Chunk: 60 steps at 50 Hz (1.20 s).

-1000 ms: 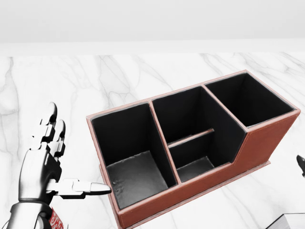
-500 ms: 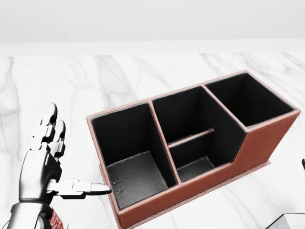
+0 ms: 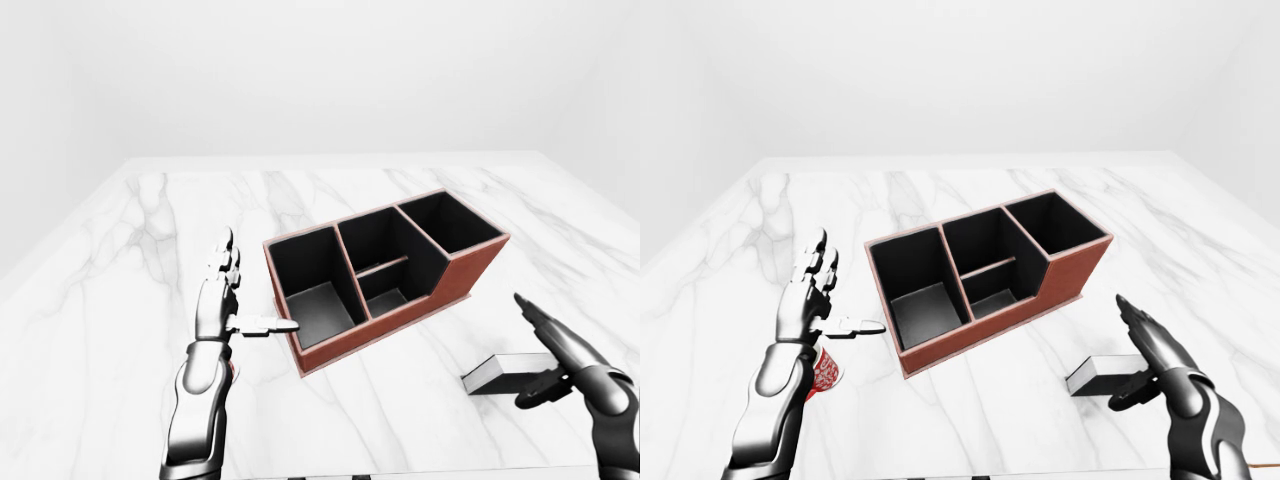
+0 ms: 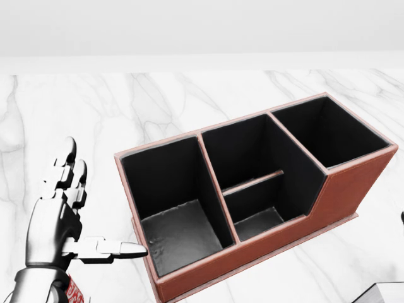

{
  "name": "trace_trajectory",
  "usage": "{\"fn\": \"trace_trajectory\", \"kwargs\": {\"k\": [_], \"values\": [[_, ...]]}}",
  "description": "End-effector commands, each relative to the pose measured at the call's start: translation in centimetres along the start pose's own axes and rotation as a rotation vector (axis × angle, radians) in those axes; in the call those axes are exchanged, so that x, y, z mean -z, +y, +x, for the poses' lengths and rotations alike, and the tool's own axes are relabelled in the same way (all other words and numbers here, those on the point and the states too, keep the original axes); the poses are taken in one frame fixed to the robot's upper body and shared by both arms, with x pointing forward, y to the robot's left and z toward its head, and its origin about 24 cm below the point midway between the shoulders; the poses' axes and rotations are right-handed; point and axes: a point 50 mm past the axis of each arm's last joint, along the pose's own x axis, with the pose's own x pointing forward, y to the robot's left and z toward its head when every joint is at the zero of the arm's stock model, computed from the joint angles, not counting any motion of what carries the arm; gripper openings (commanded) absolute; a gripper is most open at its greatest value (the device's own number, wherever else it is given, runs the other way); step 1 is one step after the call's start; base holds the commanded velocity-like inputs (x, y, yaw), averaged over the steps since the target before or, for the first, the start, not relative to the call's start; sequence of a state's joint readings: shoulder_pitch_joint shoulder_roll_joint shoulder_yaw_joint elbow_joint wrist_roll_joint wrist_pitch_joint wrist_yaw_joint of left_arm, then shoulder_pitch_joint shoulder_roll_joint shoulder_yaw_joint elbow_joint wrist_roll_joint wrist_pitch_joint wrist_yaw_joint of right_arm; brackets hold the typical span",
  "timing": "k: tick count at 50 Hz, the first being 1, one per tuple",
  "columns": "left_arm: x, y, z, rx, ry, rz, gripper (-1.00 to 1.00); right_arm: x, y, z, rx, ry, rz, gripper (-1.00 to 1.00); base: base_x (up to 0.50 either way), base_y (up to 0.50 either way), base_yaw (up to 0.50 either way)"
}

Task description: Pick up the book and place it in the back compartment of the caddy.

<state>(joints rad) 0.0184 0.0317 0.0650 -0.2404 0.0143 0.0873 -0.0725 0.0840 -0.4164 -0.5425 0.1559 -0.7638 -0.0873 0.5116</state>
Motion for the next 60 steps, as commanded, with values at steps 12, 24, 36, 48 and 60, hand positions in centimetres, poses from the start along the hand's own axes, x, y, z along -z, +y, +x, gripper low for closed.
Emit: {"fn": "trace_trajectory", "kwargs": {"k": [12, 24, 36, 48, 60], "values": [[0.1, 0.0, 0.0, 0.000, 0.006, 0.001, 1.00, 0.2, 0.2, 0.3, 0.009, 0.007, 0.006, -1.00, 0.00, 0.00, 0.00], [0.0, 0.0, 0.1, -0.001, 0.001, 0.001, 1.00, -0.4, -0.3, 0.1, 0.030, -0.019, 0.010, -1.00, 0.00, 0.00, 0.00], [-0.1, 0.0, 0.1, -0.003, -0.002, 0.001, 1.00, -1.8, -1.7, -1.1, 0.070, -0.056, 0.011, -1.00, 0.00, 0.00, 0.00], [0.0, 0.1, 0.1, -0.004, -0.002, 0.001, 1.00, -2.7, -2.7, -2.2, 0.098, -0.077, 0.007, -1.00, 0.00, 0.00, 0.00], [0.0, 0.1, 0.0, -0.004, -0.002, 0.001, 1.00, -4.8, -4.7, -4.8, 0.179, -0.137, -0.008, -1.00, 0.00, 0.00, 0.00]]}}
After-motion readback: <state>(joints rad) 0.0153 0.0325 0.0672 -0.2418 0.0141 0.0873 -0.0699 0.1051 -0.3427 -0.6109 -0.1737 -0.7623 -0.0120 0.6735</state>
